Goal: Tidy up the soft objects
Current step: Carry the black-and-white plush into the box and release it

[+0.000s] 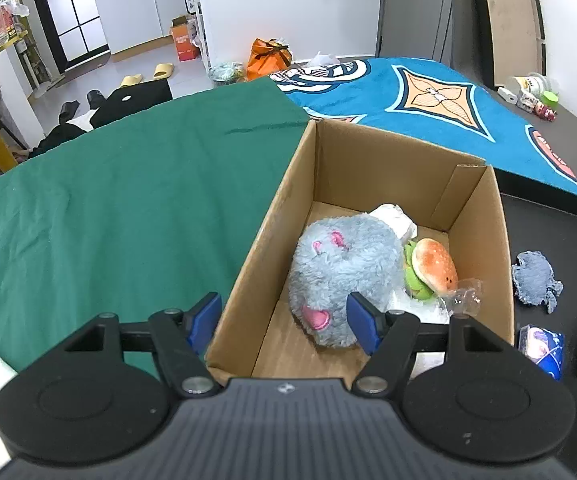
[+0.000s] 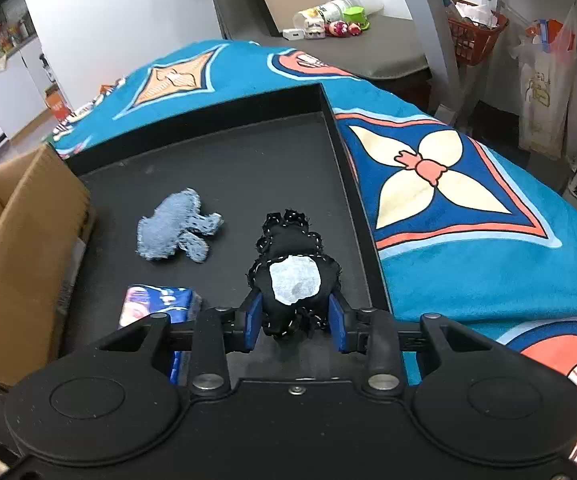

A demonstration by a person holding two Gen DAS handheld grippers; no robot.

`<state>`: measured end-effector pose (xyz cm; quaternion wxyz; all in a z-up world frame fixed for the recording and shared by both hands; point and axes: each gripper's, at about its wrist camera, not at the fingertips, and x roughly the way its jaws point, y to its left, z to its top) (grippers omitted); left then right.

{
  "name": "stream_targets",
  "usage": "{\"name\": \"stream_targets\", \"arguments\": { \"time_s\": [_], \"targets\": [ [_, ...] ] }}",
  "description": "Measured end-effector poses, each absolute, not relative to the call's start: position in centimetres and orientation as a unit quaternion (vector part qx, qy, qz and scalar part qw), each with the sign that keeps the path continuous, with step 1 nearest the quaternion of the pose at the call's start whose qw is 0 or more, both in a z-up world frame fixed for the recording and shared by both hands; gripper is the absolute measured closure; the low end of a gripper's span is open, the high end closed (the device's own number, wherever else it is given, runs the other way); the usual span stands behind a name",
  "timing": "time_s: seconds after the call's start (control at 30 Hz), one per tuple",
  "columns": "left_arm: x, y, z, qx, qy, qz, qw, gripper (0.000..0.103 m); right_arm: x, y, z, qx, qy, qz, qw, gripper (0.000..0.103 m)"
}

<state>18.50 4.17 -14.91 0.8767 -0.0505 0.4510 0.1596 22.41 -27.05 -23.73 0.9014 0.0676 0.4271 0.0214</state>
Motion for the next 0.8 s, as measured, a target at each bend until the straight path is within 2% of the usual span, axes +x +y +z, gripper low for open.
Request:
{"name": "stream_targets", "arguments": {
  "time_s": [0.8],
  "targets": [
    [17.1,6.8,-13.7,-0.096,0.433,0.139,0.885,0.036,20.9,-22.6,-17.1,0.07,0.375,0.071,0.922,0.069]
  ]
}}
